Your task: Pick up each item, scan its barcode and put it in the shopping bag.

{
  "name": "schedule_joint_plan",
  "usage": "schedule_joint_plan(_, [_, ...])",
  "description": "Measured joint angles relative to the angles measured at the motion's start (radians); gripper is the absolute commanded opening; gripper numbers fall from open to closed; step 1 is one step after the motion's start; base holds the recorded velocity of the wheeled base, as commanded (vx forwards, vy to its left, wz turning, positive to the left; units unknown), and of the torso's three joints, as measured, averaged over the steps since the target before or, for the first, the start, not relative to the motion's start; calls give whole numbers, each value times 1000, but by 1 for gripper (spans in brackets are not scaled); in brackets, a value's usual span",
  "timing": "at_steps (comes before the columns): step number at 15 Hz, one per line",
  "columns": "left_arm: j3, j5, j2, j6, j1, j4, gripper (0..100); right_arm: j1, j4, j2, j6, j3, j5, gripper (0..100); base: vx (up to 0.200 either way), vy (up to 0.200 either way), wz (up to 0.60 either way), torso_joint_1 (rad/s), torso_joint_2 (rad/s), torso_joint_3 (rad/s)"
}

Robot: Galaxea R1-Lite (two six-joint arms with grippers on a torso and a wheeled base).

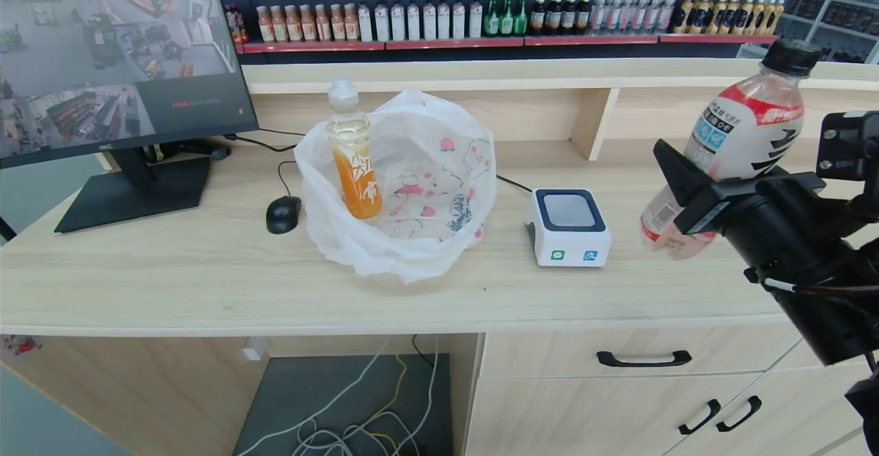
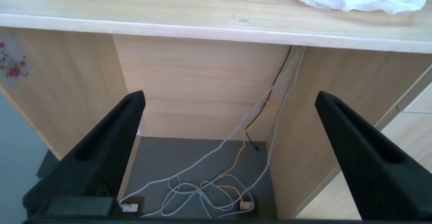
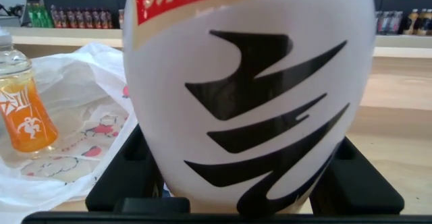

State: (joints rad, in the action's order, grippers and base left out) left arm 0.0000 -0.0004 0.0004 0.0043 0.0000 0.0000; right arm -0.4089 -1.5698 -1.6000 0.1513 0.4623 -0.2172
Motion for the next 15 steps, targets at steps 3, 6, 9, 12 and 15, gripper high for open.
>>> schedule_joint_plan(3, [0,-1,0,0,0,0,100,1,0,3,14,8,5,0,0,0,0,0,0,0])
schedule_joint_plan(6, [0,0,0,0,0,0,100,5,0,15,10,-4,28,0,0,0,0,0,0,0])
schedule_joint_plan(9, [0,0,0,0,0,0,100,26,0,16,130,16,31,0,0,0,0,0,0,0])
schedule_joint_plan(12, [0,0,0,0,0,0,100,7,0,-4,317,84,30,0,0,0,0,0,0,0])
schedule_joint_plan(15, [0,0,0,0,-1,0,100,-36,79,-28,405,189,31,0,0,0,0,0,0,0])
